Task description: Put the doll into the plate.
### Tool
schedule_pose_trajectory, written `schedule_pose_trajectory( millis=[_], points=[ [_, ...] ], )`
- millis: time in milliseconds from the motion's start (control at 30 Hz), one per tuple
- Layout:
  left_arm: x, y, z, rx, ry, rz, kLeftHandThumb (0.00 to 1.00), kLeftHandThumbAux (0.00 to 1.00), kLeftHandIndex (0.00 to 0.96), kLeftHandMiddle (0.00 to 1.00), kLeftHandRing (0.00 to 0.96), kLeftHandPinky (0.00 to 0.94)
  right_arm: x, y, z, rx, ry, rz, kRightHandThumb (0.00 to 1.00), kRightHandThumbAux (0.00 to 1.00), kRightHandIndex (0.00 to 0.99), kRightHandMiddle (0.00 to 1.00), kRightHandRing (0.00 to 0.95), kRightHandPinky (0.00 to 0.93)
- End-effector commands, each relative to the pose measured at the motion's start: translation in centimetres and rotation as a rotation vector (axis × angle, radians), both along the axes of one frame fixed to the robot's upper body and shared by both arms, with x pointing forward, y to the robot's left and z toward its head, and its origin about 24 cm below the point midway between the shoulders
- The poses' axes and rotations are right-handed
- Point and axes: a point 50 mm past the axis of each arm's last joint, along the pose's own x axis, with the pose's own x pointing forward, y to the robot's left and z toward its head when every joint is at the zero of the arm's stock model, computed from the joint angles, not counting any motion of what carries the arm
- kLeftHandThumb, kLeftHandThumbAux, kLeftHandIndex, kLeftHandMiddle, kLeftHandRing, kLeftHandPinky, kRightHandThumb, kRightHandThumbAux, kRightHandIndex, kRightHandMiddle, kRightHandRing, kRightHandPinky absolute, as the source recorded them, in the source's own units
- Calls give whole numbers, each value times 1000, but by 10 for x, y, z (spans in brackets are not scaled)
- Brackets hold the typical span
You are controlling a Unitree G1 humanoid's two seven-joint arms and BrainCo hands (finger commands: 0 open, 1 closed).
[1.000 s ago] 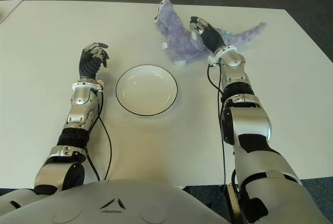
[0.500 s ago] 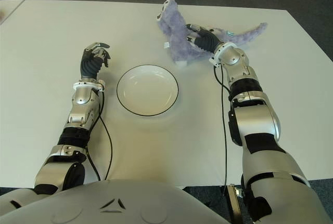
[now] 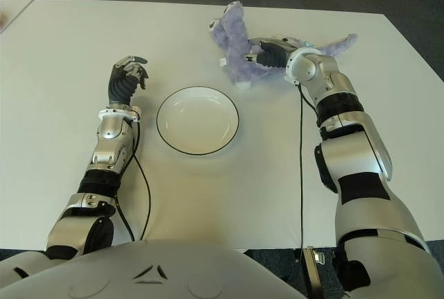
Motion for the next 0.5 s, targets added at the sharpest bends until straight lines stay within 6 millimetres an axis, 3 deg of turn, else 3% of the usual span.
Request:
schedule_pose_trajectory(
  millis=[33,500],
  points=[
    [-34,4,-57,-34,221,19,714,701,444,739,760,736,-9,-18,-24,-191,44,-17,489,90,0,0,0,0],
    [-35,4,-58,-63,224,6,715,701,443,734,758,726,-6,-24,-26,-416,-20,12,496,127,0,0,0,0]
  ],
)
